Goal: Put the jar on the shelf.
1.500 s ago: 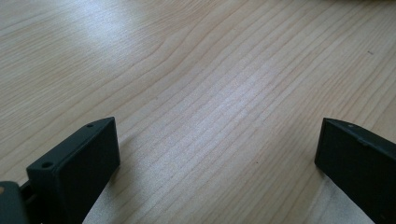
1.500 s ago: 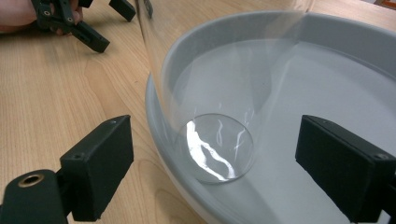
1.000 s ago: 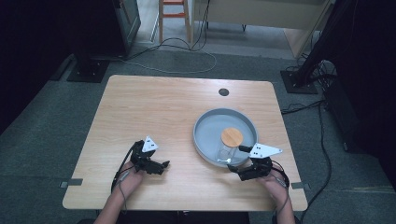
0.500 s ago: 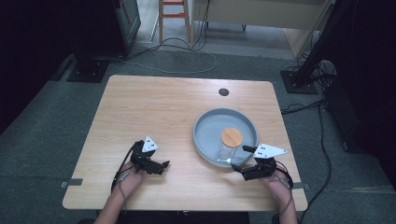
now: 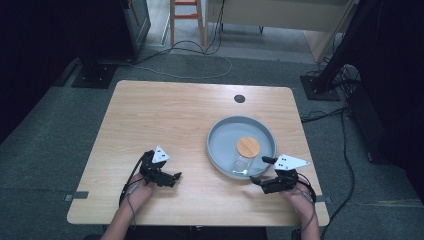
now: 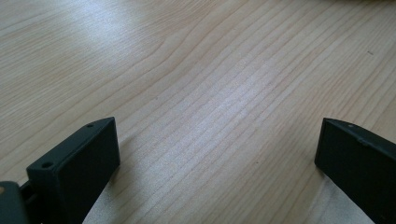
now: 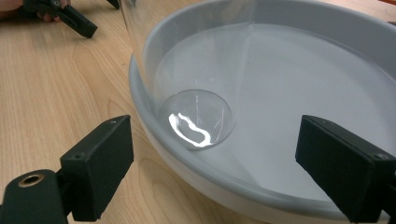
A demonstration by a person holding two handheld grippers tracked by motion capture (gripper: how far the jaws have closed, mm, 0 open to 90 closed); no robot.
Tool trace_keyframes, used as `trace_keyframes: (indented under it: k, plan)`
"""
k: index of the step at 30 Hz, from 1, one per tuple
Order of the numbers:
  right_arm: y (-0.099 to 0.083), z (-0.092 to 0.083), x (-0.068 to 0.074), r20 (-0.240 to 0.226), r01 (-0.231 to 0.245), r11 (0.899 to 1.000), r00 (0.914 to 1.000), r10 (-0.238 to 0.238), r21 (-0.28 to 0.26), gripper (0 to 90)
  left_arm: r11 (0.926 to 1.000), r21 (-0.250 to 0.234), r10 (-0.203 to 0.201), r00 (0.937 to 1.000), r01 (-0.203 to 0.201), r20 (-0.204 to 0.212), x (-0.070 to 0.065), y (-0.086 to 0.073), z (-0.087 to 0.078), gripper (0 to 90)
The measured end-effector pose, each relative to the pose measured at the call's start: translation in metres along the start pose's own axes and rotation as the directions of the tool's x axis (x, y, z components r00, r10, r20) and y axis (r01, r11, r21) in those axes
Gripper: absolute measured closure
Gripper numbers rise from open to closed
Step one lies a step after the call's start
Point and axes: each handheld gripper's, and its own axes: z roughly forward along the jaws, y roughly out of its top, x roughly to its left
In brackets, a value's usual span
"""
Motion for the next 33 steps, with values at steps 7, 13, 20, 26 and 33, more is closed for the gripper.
trace_keyframes:
  k: [7, 13, 20, 26, 33]
  plan:
    - [-0.002, -0.002, -0.002, -0.001, -0.004, 1.0, 1.0, 0.004, 0.004, 11.3, 1.0, 0.0, 0.001, 1.0, -0.001, 0.0, 0.0, 0.0, 0.0, 0.0]
    - [-0.004, -0.005, -0.003, 0.013, 0.009, 1.0, 0.9999, -0.009, -0.001, 11.6, 1.0, 0.0, 0.0, 1.0, 0.0, 0.001, 0.0, 0.0, 0.0, 0.0]
    - [-0.008, -0.005, -0.005, -0.007, -0.005, 1.0, 1.0, 0.005, 0.023, 11.6, 1.0, 0.0, 0.0, 1.0, 0.0, 0.0, 0.0, 0.0, 0.0, 0.0]
    - [-0.009, -0.007, -0.007, -0.006, -0.004, 1.0, 1.0, 0.004, 0.016, 11.6, 1.0, 0.0, 0.001, 1.0, -0.001, 0.001, 0.0, 0.0, 0.0, 0.0]
    - [-0.011, -0.011, -0.009, -0.008, -0.006, 1.0, 1.0, 0.006, 0.001, 11.6, 1.0, 0.0, 0.001, 1.0, -0.001, 0.001, 0.0, 0.0, 0.0, 0.0]
